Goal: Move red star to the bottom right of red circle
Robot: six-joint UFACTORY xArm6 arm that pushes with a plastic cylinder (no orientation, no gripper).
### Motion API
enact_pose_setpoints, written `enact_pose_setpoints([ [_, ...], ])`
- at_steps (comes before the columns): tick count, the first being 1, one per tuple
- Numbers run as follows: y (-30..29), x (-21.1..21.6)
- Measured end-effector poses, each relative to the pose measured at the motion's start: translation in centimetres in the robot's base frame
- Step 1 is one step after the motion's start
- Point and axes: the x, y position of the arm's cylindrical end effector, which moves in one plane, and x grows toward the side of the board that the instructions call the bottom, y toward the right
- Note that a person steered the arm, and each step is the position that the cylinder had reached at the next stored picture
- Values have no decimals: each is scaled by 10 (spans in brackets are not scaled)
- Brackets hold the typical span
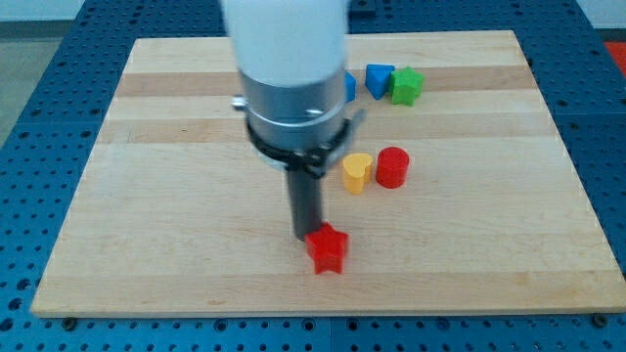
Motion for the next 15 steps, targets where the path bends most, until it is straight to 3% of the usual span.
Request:
enact_pose_setpoints([
  [2,-11,-12],
  [4,-93,-18],
  [5,-103,47],
  [6,-96,69],
  [7,-59,56],
  [8,26,40],
  [10,41,34],
  [12,114,32],
  [14,113,35],
  [15,150,70],
])
